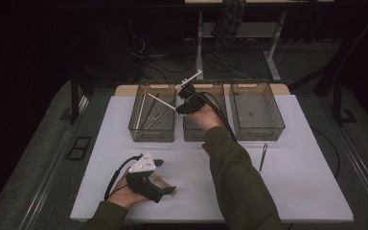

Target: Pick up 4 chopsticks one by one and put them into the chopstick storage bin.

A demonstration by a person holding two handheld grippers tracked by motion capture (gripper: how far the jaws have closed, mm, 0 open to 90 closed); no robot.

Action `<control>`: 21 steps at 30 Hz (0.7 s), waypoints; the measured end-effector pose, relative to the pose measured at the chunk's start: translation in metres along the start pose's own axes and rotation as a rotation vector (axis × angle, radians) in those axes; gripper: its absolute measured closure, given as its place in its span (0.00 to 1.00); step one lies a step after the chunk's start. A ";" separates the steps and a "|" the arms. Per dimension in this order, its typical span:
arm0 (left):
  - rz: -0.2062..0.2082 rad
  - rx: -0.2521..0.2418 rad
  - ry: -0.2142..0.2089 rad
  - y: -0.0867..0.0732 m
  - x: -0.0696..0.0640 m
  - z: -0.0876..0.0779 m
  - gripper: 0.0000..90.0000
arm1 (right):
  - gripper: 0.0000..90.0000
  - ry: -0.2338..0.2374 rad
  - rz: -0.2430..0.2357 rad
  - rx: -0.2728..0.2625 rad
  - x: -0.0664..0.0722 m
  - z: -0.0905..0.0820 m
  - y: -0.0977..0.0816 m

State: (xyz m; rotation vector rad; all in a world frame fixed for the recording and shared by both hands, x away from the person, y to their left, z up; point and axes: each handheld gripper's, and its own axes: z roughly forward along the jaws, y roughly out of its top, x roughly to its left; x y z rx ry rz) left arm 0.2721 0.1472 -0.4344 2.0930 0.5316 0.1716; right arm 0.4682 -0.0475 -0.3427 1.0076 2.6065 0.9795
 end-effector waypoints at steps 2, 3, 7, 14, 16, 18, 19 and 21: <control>0.000 -0.001 -0.001 0.000 0.000 0.000 0.00 | 0.93 -0.012 0.001 0.004 0.002 0.005 0.006; 0.002 -0.001 0.000 0.000 0.000 0.000 0.00 | 0.93 -0.020 0.008 0.008 0.002 0.008 0.009; 0.001 -0.006 -0.003 0.000 0.000 -0.001 0.00 | 0.93 -0.033 0.021 0.015 0.004 0.019 0.019; 0.001 -0.010 -0.005 0.000 0.000 -0.001 0.00 | 0.93 -0.067 0.035 0.029 0.012 0.038 0.033; 0.002 -0.010 -0.006 0.000 0.000 -0.002 0.00 | 0.93 -0.083 0.044 0.031 0.014 0.043 0.037; 0.003 -0.010 -0.007 0.000 0.000 -0.002 0.00 | 0.93 -0.090 0.055 0.028 0.015 0.046 0.041; 0.003 -0.012 -0.007 0.000 0.000 -0.002 0.00 | 0.93 -0.093 0.062 0.032 0.016 0.048 0.043; 0.002 -0.013 -0.008 0.000 0.000 -0.002 0.00 | 0.93 -0.094 0.060 0.032 0.017 0.051 0.046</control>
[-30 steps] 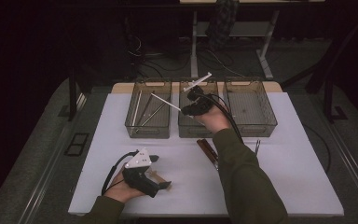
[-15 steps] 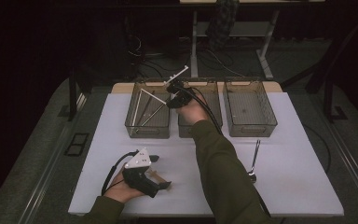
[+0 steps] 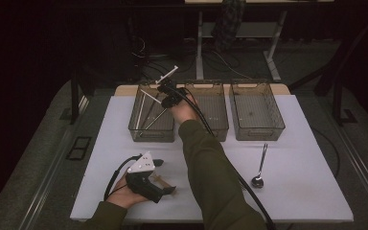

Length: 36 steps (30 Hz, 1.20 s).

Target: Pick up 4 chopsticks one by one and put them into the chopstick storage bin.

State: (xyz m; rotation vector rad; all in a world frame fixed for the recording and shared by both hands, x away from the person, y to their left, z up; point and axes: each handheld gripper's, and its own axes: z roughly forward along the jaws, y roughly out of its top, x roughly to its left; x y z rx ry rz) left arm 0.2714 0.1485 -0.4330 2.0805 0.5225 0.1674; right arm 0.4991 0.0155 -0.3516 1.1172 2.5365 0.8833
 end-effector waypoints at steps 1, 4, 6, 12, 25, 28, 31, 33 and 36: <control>-0.001 0.000 0.000 0.000 0.000 0.000 0.00 | 0.93 0.003 0.000 -0.004 0.001 0.001 0.001; -0.001 -0.001 -0.002 0.000 0.000 0.000 0.00 | 0.93 -0.017 0.001 0.002 0.005 0.005 0.004; -0.001 -0.001 -0.002 0.000 0.000 0.000 0.00 | 0.92 -0.003 -0.002 0.000 0.007 0.007 0.005; -0.002 -0.006 -0.001 0.000 0.001 -0.001 0.00 | 0.76 -0.010 -0.009 -0.031 0.009 0.005 0.004; 0.002 -0.002 0.003 0.000 0.000 -0.001 0.00 | 0.48 0.082 0.000 -0.101 -0.004 -0.018 -0.011; 0.000 -0.002 0.004 0.000 0.000 -0.001 0.00 | 0.45 0.099 -0.003 -0.117 -0.008 -0.023 -0.018; -0.001 -0.003 0.004 0.000 0.000 -0.001 0.00 | 0.43 0.107 -0.005 -0.136 -0.012 -0.030 -0.025; -0.003 -0.004 0.003 0.000 0.000 -0.001 0.00 | 0.41 0.106 -0.008 -0.149 -0.014 -0.036 -0.030; 0.000 0.002 0.000 0.000 0.000 0.000 0.00 | 0.40 0.125 -0.008 -0.168 -0.018 -0.043 -0.039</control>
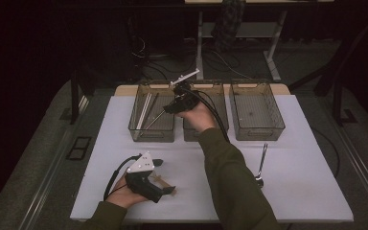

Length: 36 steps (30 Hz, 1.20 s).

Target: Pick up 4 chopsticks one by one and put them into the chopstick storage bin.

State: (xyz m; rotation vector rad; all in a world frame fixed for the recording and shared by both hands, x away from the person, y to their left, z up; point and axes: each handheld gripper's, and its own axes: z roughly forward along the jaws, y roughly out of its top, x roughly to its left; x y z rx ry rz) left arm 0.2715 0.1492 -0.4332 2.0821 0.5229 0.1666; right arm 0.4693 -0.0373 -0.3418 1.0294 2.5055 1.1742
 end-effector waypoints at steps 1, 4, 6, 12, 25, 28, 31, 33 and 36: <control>-0.001 0.001 -0.001 0.000 0.000 0.000 0.00 | 0.39 0.000 -0.003 -0.006 0.000 -0.003 -0.003; -0.003 0.000 0.001 0.000 0.000 0.000 0.00 | 0.37 0.013 -0.012 -0.014 -0.003 -0.012 -0.012; -0.002 0.001 0.001 0.000 0.000 0.000 0.00 | 0.36 0.017 -0.015 -0.019 -0.006 -0.019 -0.018; -0.005 0.010 0.007 0.000 0.001 0.000 0.00 | 0.34 0.029 -0.028 -0.023 -0.011 -0.036 -0.037; -0.012 0.018 0.015 -0.001 0.001 0.002 0.00 | 0.33 0.039 -0.045 -0.057 -0.025 -0.079 -0.076; -0.012 0.019 0.018 -0.001 0.001 0.003 0.00 | 0.33 0.042 -0.046 -0.073 -0.027 -0.089 -0.083; -0.017 0.019 0.019 -0.001 0.001 0.003 0.00 | 0.33 0.049 -0.051 -0.076 -0.027 -0.095 -0.090; -0.015 0.020 0.020 -0.001 0.001 0.003 0.00 | 0.33 0.049 -0.057 -0.079 -0.027 -0.099 -0.095; -0.013 0.019 0.022 -0.001 0.002 0.003 0.00 | 0.33 0.057 -0.064 -0.081 -0.027 -0.103 -0.102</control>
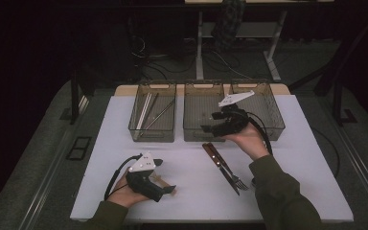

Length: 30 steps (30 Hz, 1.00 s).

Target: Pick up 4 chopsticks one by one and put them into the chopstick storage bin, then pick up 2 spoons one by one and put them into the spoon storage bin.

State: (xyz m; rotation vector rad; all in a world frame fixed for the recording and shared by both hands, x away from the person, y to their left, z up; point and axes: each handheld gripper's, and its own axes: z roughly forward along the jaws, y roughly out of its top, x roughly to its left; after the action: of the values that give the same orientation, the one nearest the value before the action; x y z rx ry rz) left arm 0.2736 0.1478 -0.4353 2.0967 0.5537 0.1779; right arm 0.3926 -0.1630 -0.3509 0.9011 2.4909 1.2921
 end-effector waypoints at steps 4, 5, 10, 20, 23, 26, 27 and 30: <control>-0.001 -0.002 0.000 0.000 0.000 0.000 0.00 | 0.33 0.004 0.001 -0.004 0.000 -0.006 -0.009; -0.002 -0.001 0.000 0.000 0.000 0.000 0.00 | 0.33 0.008 0.003 -0.008 0.000 -0.007 -0.011; -0.005 -0.001 0.001 -0.001 0.000 -0.001 0.00 | 0.33 0.019 0.007 -0.020 -0.001 -0.016 -0.023; -0.003 0.004 0.005 0.000 0.000 0.000 0.00 | 0.33 0.009 0.026 -0.035 -0.004 -0.037 -0.053; -0.006 -0.001 0.007 0.000 0.001 0.000 0.00 | 0.33 0.004 0.021 -0.040 -0.004 -0.044 -0.062; -0.008 0.005 0.010 0.000 0.000 0.000 0.00 | 0.30 -0.013 0.017 -0.057 -0.003 -0.051 -0.073; -0.008 0.005 0.011 0.000 0.000 0.000 0.00 | 0.30 -0.015 0.022 -0.066 -0.002 -0.053 -0.077; -0.005 0.005 0.012 0.000 0.000 0.000 0.00 | 0.27 -0.018 0.040 -0.078 -0.003 -0.059 -0.089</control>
State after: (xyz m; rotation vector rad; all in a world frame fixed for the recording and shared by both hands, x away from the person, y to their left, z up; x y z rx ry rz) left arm 0.2739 0.1478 -0.4352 2.1001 0.5676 0.1864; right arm 0.3312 -0.2435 -0.3864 0.9452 2.4023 1.3767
